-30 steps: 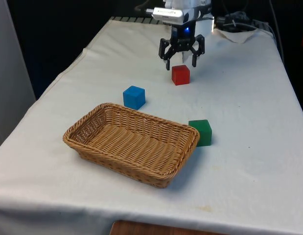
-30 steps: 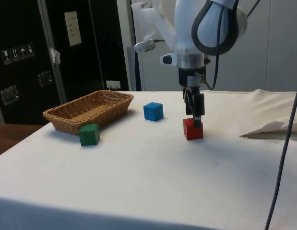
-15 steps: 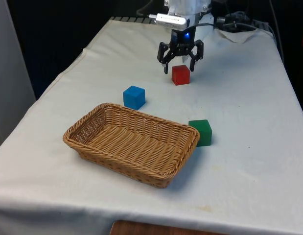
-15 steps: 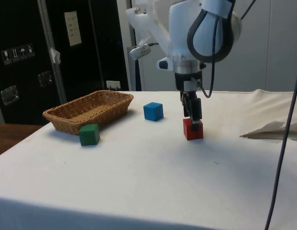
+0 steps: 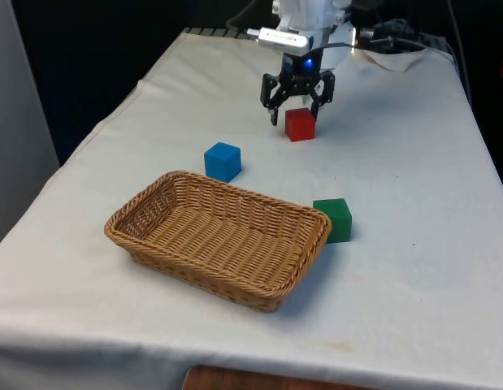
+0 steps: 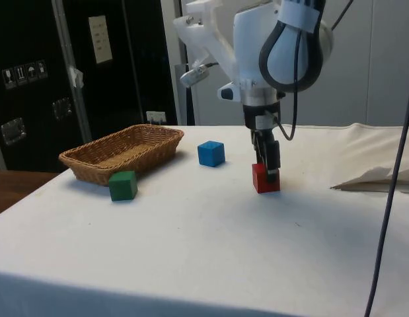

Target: Pick up exactly two blocks and place them into the basket.

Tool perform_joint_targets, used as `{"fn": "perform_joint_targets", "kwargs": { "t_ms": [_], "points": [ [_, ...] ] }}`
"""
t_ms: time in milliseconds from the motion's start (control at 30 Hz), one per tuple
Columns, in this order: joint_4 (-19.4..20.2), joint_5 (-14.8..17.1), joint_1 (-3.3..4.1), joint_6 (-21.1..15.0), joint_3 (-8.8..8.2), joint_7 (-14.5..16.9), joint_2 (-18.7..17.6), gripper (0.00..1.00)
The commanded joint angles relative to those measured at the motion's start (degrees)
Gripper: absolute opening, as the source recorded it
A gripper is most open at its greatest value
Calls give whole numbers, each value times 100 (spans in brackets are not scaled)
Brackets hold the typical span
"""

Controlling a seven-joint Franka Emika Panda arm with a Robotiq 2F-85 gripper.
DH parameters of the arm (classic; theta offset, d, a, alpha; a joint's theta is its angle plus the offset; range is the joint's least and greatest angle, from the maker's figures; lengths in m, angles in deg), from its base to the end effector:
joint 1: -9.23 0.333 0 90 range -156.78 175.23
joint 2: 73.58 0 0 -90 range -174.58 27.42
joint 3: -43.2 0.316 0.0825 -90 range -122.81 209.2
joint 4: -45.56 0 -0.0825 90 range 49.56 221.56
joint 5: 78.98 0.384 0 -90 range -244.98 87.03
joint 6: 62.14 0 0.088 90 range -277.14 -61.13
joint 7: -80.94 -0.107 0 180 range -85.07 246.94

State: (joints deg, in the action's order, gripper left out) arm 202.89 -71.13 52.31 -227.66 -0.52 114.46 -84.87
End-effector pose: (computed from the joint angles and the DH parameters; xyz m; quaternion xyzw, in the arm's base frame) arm 0.3899 -0.0298 0.1781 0.9734 0.2233 -0.0105 0.0497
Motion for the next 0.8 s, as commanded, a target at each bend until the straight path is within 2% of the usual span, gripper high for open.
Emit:
{"fn": "perform_joint_targets", "kwargs": {
  "t_ms": [0,33,67,100,200,233,400,433,467,500,667,700,733,767],
  "points": [
    [40,92,-63,-40,74,80,103,61],
    [40,86,-63,-34,74,80,109,49],
    [0,0,-6,0,0,0,-6,36],
    [40,86,-63,-34,74,80,109,36],
    [34,80,-63,-29,69,80,115,4],
    [40,80,-63,-29,69,80,115,0],
    [34,80,-69,-23,63,80,120,0],
    [0,0,-11,0,0,6,6,0],
    [34,74,-69,-23,63,80,120,0],
    [40,80,-69,-23,63,80,120,0],
    [-11,-46,23,46,-63,-115,189,0],
    [-17,-63,29,63,-69,-143,218,0],
    [0,0,-11,29,-6,-69,212,0],
    [-23,-80,29,74,-80,-166,246,0]
  ]
}}
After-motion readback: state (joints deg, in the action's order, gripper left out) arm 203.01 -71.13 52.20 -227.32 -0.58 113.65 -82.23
